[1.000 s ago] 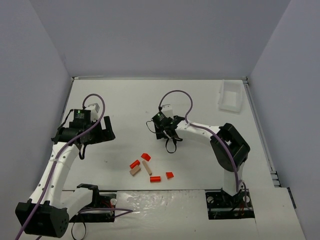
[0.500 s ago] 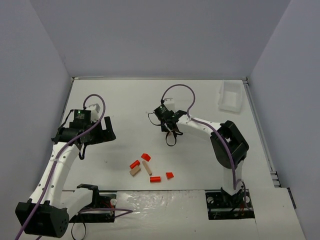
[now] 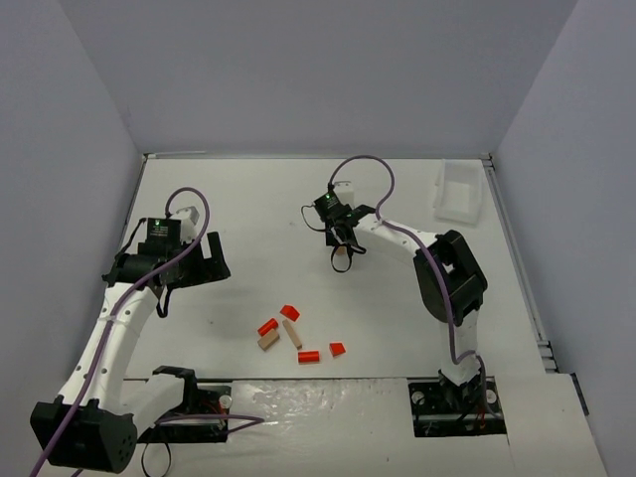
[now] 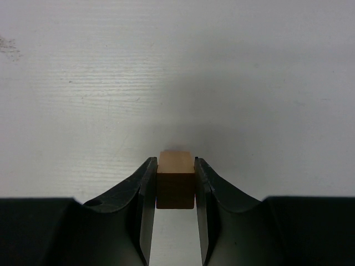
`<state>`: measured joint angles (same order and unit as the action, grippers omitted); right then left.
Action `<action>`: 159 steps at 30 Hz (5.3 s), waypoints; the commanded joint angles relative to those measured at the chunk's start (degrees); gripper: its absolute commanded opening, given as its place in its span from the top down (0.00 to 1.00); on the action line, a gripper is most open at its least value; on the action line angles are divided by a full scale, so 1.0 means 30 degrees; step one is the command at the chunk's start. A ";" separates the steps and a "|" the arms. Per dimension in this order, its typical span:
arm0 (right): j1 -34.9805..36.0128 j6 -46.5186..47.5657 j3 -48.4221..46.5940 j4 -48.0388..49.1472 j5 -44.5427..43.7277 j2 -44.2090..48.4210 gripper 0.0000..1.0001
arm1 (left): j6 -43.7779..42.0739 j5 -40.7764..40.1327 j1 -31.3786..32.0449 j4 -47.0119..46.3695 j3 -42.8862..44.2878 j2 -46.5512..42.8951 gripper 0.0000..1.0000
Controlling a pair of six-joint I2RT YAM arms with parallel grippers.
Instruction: Build the wood block tower
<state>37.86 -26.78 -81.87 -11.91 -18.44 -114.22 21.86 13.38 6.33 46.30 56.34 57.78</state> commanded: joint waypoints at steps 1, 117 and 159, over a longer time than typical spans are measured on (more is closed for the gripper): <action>-0.0022 -0.0186 -0.0605 -0.0043 0.0305 -0.0081 0.97 | 0.0273 0.0276 0.0059 -0.0297 0.0080 0.0027 0.16; -0.3655 0.2913 0.5480 0.0484 0.2342 1.1448 0.31 | 0.4686 -0.3065 1.5930 0.0350 -0.1434 0.6259 0.90; -0.2725 0.2615 -0.0250 0.0052 2.3044 0.7936 0.34 | -0.5491 -0.6503 1.5374 -0.5847 0.4666 0.4119 1.00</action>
<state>28.18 -19.25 -79.35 -13.72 47.44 -89.96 7.23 -8.28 53.49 34.33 66.77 69.82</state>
